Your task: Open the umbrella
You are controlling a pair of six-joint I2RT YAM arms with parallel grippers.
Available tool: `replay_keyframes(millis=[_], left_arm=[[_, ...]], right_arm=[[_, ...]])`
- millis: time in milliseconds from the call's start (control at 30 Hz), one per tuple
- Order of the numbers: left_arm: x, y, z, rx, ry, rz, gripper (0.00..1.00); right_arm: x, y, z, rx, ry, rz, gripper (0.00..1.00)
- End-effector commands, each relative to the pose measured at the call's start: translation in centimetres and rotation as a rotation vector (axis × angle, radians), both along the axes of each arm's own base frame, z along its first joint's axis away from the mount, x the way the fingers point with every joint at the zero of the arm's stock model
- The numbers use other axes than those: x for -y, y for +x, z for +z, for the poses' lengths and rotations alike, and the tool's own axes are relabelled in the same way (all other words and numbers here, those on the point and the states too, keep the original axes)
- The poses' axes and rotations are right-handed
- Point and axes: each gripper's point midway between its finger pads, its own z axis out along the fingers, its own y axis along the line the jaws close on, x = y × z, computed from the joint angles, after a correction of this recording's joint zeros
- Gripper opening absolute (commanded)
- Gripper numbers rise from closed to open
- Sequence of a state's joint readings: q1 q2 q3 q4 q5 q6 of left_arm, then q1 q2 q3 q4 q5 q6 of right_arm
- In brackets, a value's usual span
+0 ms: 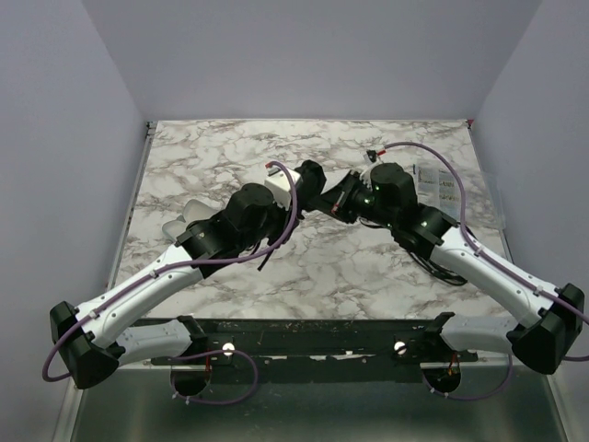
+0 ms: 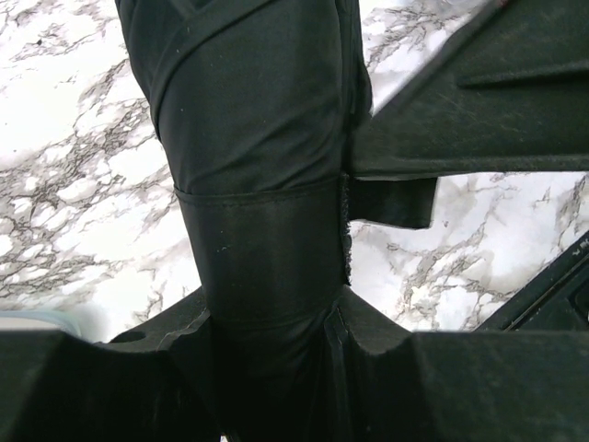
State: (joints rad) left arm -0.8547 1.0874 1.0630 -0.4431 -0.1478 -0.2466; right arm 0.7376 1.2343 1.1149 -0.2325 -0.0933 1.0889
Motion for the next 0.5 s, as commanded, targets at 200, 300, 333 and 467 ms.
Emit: replay_keyframes(millis=[200, 300, 333, 467], left_arm=[[0.1, 0.3, 4.2, 0.108, -0.104, 0.002, 0.00], [0.2, 0.0, 4.1, 0.104, -0.109, -0.014, 0.00], [0.4, -0.2, 4.3, 0.105, -0.119, -0.032, 0.00], [1.5, -1.6, 4.9, 0.077, -0.170, -0.113, 0.00]], right_arm=[[6.1, -2.7, -7.6, -0.037, -0.247, -0.086, 0.03], [6.1, -3.1, -6.3, -0.010, -0.276, -0.042, 0.99], [6.2, -3.3, -5.6, 0.010, -0.268, -0.033, 1.00], [6.3, -4.4, -0.8, 0.156, -0.158, 0.003, 1.00]])
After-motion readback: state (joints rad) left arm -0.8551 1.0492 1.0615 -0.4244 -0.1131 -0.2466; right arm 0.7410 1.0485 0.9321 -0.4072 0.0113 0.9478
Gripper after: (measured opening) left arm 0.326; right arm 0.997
